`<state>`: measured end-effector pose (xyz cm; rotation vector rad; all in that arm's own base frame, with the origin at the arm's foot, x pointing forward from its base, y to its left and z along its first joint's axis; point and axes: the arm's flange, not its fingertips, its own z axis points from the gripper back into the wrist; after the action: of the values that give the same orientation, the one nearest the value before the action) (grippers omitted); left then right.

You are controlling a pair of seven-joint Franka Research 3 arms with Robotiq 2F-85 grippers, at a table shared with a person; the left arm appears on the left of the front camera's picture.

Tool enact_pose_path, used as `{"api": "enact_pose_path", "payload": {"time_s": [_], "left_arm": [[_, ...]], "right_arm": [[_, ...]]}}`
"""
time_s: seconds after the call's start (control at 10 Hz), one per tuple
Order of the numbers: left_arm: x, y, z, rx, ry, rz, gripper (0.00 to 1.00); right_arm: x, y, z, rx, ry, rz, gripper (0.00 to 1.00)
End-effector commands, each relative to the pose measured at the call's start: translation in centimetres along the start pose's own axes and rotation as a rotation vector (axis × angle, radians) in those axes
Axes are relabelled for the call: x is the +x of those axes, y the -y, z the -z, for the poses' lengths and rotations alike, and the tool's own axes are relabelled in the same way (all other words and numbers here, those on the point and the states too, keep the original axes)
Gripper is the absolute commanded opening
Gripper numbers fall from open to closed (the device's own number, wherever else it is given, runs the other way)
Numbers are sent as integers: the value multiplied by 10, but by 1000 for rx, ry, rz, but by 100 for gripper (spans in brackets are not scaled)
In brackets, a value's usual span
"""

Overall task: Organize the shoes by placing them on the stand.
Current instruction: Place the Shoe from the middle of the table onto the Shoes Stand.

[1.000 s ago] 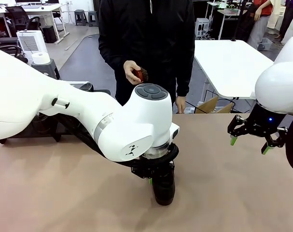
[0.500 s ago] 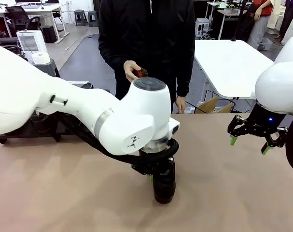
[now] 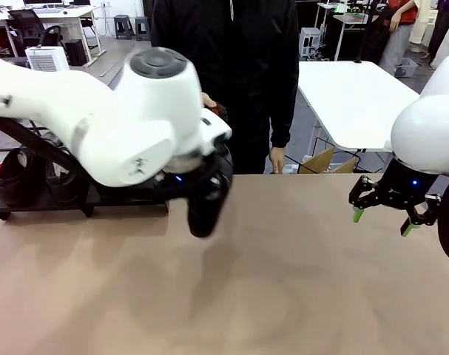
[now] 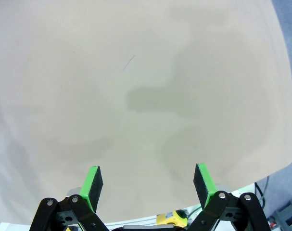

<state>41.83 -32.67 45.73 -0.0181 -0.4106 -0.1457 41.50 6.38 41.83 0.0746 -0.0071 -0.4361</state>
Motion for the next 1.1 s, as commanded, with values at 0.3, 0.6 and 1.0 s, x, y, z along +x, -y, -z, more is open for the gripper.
{"api": "enact_pose_path", "payload": {"time_s": [0.3, 0.6, 1.0], "left_arm": [[33, -58, 14, 54, 77, -25, 0], [39, -74, 25, 65, 76, -43, 0], [64, -107, 51, 101, 152, -72, 0]], "right_arm": [[2, 1, -2, 11, -1, -18, 100], [2, 1, -2, 11, -1, -18, 100], [2, 1, -2, 11, -1, -18, 100]]}}
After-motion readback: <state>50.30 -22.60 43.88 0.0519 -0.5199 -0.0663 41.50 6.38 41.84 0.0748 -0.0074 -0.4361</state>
